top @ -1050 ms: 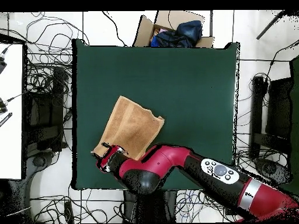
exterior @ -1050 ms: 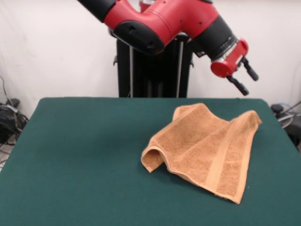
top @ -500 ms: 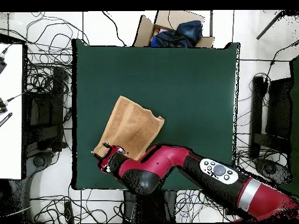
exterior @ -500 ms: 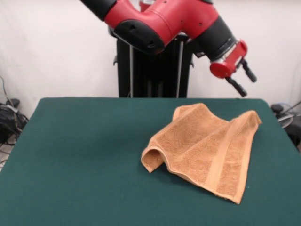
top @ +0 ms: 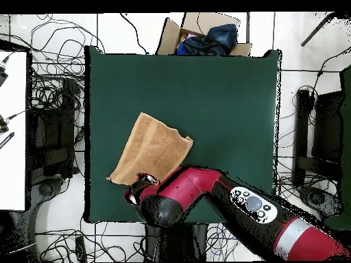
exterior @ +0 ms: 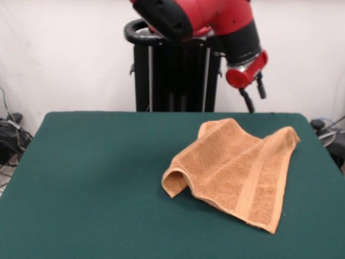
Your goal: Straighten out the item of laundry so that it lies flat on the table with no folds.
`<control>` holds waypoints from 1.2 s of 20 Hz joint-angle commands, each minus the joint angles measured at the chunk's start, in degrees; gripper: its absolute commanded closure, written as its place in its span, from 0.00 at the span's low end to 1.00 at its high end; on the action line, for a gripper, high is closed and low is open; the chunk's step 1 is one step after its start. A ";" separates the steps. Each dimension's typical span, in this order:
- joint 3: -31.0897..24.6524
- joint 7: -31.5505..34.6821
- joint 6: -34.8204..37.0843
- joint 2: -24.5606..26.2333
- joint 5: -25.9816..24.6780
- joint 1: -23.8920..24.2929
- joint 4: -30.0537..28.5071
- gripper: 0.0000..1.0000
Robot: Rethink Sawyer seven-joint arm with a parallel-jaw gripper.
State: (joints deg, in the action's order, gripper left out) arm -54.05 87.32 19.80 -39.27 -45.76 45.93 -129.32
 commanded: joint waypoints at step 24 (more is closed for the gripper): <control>6.60 -0.55 13.73 -11.64 2.33 -1.66 21.15 0.00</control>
State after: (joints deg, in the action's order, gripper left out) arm -52.70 87.32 23.73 -53.77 -44.46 45.67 -116.48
